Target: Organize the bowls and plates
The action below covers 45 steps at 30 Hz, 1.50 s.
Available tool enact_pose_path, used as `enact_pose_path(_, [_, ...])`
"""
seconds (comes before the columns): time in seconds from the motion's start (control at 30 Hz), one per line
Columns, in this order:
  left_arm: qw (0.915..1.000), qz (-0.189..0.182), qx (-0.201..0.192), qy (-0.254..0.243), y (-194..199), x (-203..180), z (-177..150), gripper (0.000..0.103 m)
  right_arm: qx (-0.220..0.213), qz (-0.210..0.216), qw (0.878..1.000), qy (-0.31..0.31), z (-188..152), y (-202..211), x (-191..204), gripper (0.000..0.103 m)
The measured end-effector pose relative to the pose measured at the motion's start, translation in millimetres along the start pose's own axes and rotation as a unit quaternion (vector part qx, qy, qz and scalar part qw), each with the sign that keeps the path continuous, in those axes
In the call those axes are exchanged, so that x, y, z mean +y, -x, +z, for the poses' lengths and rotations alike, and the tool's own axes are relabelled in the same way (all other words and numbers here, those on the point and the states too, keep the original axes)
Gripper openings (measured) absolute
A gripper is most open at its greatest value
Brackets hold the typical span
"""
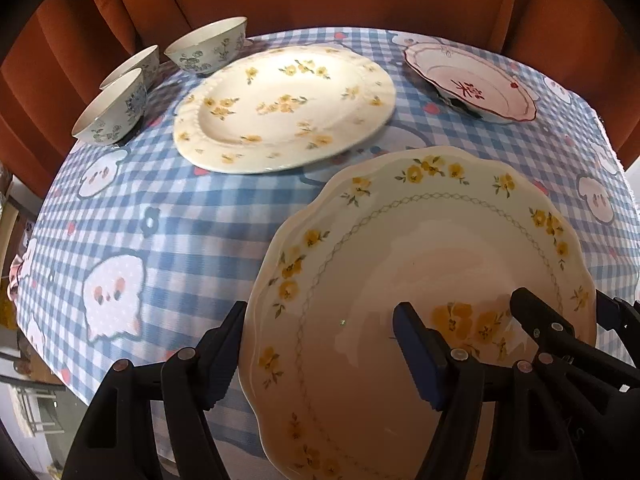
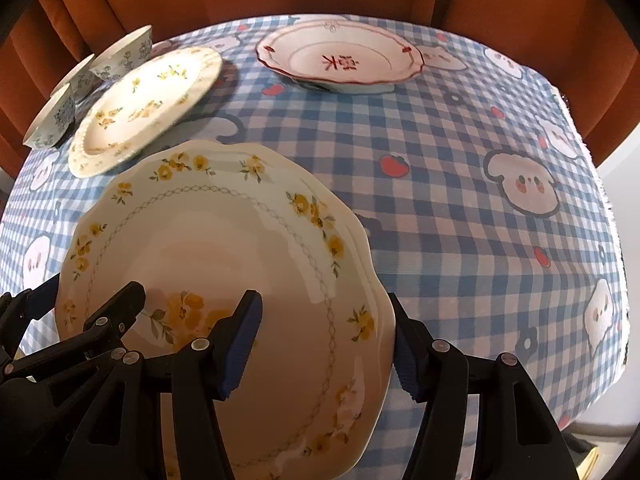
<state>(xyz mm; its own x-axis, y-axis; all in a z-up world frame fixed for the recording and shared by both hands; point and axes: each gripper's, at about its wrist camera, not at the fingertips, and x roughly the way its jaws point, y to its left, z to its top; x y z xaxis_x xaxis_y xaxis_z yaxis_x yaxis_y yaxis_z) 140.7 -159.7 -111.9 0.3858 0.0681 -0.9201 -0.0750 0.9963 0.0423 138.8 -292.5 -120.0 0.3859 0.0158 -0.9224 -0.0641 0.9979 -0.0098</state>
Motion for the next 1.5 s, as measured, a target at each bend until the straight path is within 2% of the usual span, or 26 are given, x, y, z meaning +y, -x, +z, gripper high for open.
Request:
enact_pose_path(0.43, [0.9994,-0.016,-0.015,-0.026,10,85,2,0.073,-0.017,-0.018,0.999,-0.029,-3,22,87,0.065])
enact_pose_path(0.73, [0.9988,-0.02,-0.024,-0.037,5,149,7,0.073,-0.023,-0.021,0.999,-0.04,1,21,153,0.065])
enact_pose_path(1.17, [0.9985,-0.022,-0.005,-0.049,-16,226,12,0.073,-0.015,-0.023,0.998,-0.054,8,10,233,0.065])
enact_pose_path(1.5, [0.9981,-0.021,0.017,-0.055,-33,257,18,0.074,0.003,-0.018,0.998,-0.056,18,-7,265,0.065])
